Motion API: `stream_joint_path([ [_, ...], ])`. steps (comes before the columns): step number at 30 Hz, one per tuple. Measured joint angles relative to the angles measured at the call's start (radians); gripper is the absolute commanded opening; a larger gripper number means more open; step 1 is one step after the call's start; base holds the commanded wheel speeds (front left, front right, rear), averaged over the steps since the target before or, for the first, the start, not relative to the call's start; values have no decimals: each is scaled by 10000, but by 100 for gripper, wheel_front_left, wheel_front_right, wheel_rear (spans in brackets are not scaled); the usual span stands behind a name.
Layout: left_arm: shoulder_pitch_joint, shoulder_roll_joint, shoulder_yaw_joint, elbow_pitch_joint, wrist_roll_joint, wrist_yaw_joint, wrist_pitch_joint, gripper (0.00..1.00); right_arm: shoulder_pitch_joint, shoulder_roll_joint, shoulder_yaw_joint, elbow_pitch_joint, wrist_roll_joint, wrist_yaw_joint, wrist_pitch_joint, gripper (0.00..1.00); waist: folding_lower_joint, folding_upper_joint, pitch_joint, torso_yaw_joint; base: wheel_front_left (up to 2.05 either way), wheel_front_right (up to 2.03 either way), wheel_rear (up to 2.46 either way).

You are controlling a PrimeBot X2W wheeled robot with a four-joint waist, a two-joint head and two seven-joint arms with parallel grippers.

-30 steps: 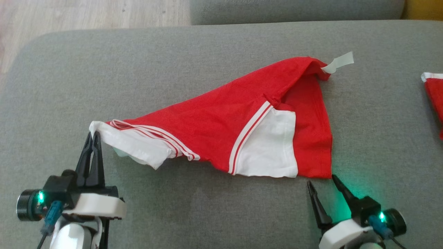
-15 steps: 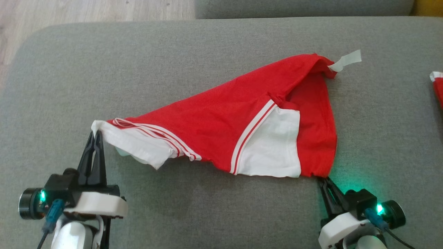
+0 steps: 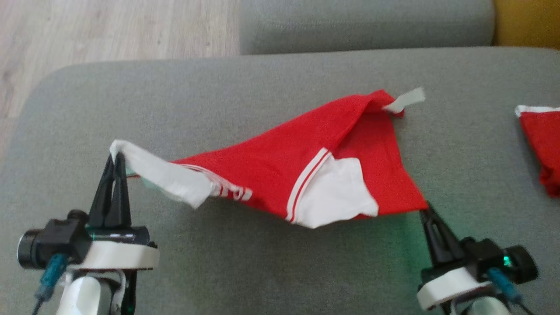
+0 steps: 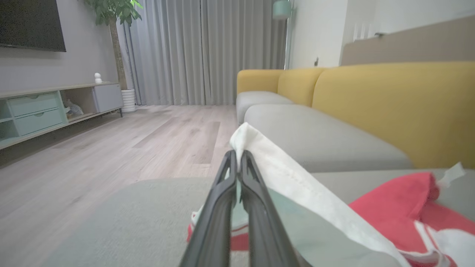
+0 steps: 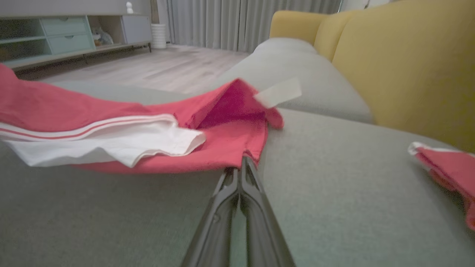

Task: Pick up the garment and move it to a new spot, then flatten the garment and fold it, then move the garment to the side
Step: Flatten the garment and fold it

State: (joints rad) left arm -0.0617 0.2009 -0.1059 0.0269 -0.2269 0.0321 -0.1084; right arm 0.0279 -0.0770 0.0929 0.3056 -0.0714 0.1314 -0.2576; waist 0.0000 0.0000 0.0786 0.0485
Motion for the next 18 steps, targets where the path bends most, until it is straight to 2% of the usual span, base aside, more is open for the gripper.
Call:
stream_joint_path([
  [4, -4, 6, 33, -928, -669, -410, 81, 0, 309, -59, -428, -1438, 65, 0, 0, 0, -1, 0, -434, -83, 0, 0, 0],
  [8, -351, 10, 90, -2021, -1641, -825, 779, 0, 359, -314, -1074, -3066, 132, 0, -2, 0, -1, 0, -776, -150, 0, 0, 0],
  [12, -2050, 184, 134, -2871, -2378, -1037, 1620, 0, -148, -725, -1661, -4520, 268, 0, -4, 0, 0, 0, -953, -194, 0, 0, 0],
  [14, -3178, 253, 123, -2974, -2602, -1045, 2059, 0, -740, -1001, -1818, -4834, 245, 0, -4, 0, 0, 0, -1049, -237, 0, 0, 0],
  [15, -3674, 270, 100, -2938, -2715, -1072, 2359, 0, -999, -1175, -1745, -4863, 240, 0, -4, 0, 0, 0, -1110, -260, 0, 0, 0],
  [16, -4288, 380, -29, -2713, -2742, -1120, 2819, 0, -1218, -1561, -1179, -4847, 445, 0, 270, 0, -1, 0, -1213, -290, 0, 0, 0],
  [18, -4450, 466, -207, -2263, -2650, -1129, 3060, 0, -1132, -1783, -453, -4671, 800, 0, 529, 0, -1, 0, -1252, -285, 0, 0, 0],
])
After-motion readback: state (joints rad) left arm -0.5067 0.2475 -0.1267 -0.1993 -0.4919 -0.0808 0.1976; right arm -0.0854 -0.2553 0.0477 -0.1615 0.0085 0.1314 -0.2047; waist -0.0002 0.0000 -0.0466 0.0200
